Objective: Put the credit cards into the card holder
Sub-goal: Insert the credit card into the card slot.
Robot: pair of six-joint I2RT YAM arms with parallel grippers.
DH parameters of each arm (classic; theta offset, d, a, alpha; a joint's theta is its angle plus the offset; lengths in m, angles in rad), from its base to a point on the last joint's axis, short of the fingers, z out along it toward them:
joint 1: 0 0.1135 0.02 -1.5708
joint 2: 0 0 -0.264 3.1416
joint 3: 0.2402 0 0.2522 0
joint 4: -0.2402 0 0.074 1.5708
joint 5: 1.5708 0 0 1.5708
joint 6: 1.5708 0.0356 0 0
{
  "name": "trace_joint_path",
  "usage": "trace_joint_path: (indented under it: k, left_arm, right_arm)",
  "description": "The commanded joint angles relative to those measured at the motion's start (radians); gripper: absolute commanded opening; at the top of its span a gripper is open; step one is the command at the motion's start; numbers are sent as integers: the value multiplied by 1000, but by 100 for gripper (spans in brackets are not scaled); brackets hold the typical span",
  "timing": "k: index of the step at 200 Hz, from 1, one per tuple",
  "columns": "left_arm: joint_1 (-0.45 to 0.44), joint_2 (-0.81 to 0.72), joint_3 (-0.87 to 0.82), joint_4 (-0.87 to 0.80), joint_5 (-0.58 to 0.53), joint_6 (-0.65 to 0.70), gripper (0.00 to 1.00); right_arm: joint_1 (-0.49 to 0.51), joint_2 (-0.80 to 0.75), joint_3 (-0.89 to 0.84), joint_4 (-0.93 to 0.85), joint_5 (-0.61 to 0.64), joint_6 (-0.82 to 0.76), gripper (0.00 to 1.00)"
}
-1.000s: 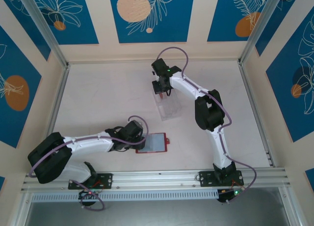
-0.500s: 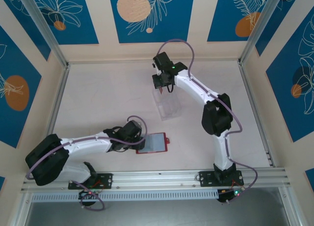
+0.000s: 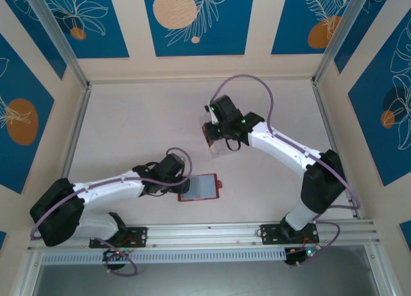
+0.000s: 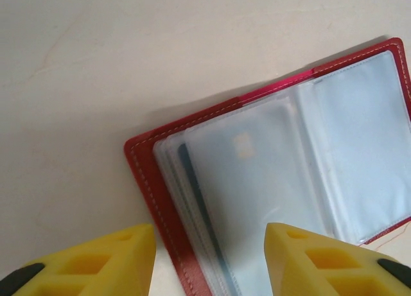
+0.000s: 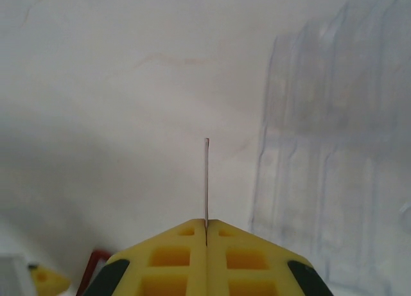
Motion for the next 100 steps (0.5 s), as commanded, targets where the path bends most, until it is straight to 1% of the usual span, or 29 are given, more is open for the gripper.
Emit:
trace_joint_path:
  k: [1,66,100]
  left_arm:
    - [11,41,36,-19,20,31,46]
    - [11,53,9,-48,0,34,41]
    - [11,74,-4,-53,-10,39,40]
  right_arm:
    - [5,-102,-139,137,-98,102,0]
    - [45,-308,-495,412,-154,257,0]
    - [74,-347,-642,591,-148,335,0]
